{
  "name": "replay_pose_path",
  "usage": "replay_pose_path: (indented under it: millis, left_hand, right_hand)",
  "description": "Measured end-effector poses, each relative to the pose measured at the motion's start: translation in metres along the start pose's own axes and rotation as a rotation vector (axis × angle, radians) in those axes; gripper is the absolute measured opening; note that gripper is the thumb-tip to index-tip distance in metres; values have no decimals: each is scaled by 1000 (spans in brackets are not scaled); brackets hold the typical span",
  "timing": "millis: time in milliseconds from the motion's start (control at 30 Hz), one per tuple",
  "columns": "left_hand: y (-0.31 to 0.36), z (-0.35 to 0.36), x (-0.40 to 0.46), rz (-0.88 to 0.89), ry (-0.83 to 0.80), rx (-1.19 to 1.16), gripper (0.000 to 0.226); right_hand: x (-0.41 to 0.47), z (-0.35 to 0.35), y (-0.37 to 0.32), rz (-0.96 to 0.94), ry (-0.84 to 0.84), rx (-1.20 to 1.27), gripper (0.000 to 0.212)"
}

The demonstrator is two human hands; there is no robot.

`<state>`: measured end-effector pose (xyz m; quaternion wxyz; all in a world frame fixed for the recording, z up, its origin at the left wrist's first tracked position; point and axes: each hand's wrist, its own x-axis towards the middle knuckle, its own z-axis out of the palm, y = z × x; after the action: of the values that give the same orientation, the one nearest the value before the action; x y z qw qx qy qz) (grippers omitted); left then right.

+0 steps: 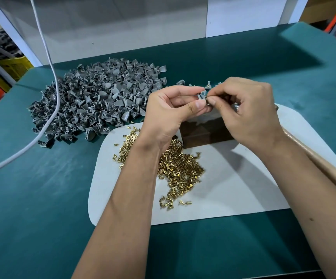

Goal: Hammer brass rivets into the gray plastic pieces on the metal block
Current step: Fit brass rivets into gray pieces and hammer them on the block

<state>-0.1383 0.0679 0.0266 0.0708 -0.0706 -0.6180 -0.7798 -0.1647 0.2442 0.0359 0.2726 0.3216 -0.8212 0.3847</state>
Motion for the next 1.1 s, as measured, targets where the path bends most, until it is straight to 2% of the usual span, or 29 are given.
replay_pose_path:
  millis: [167, 233, 300, 400, 500, 600, 700, 833, 900, 1000, 1100]
  left_hand:
    - [-2, 4, 3, 124, 82, 296, 24]
    - [-6, 4, 4, 135, 79, 444, 20]
    - [-9, 4, 5, 97, 66, 595, 18]
    - [-10, 0, 6, 19, 84, 683, 11]
    - [-10, -1, 5, -11, 84, 677, 9]
    - [-9, -2, 5, -28, 90, 693, 9]
    - [-10, -3, 6, -28, 91, 678, 10]
    - [-10, 0, 5, -49, 74, 663, 9]
    - [-9, 0, 5, -55, 78, 672, 8]
    - [-8, 2, 5, -52, 86, 696, 9]
    - [-8, 5, 4, -42, 103, 720, 11]
  right_hand:
    - [3, -8, 5, 3, -61, 35, 15]
    - [4, -11, 6, 57, -31, 41, 17]
    - [5, -15, 11, 157, 37, -1, 19]
    - [5, -27, 27, 398, 29, -252, 18]
    - [0, -45, 44, 713, -192, -529, 29]
    - [-6, -53, 44, 777, -483, -635, 39]
    - [-6, -52, 40, 804, -541, -636, 37]
    - [-5, -55, 40, 797, -478, -611, 25]
    - [-6, -53, 41, 781, -383, -527, 20]
    - [4, -51, 35, 777, -135, -146, 16]
    - [19, -57, 17, 631, 7, 111, 32]
